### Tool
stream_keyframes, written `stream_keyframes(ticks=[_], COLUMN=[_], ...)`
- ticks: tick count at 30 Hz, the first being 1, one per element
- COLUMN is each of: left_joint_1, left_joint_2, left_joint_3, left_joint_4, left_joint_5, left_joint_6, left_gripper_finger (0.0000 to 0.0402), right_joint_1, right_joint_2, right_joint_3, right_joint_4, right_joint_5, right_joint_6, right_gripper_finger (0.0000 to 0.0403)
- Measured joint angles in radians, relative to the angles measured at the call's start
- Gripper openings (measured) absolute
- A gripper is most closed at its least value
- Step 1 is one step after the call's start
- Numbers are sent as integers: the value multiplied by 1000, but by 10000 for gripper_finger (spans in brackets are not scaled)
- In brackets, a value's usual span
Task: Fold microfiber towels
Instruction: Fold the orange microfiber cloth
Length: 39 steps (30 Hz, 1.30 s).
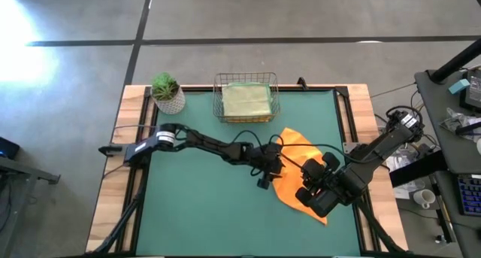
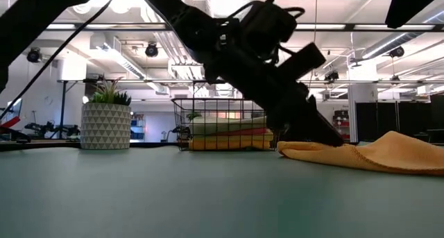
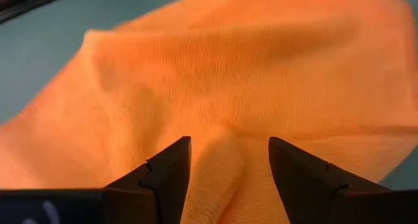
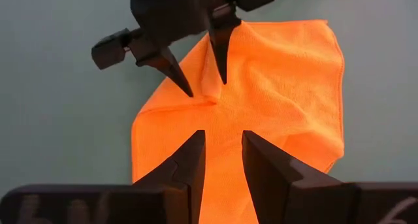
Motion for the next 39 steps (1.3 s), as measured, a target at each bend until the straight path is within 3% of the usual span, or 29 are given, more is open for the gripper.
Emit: stream_keyframes(ticks=[11, 16, 33, 39], left_joint_1=[16, 28, 55, 59], left_joint_2=[23, 10, -46, -145], left_joint_3=[0, 9, 26, 13], left_joint_4=[-17, -52, -185, -353], left_joint_5=[-130, -135, -134, -134], left_joint_6=[-10, -10, -9, -1], left_gripper_finger=[189, 182, 11, 2], right_joint_1=[0, 0, 64, 119], right_joint_2=[0, 0, 0, 8], right_joint_3=[0, 0, 0, -1], right_joint_4=[6, 10, 21, 74], right_joint_5=[-1, -9, -11, -13], right_joint_6=[1, 2, 65, 64], right_gripper_finger=[91, 91, 91, 91])
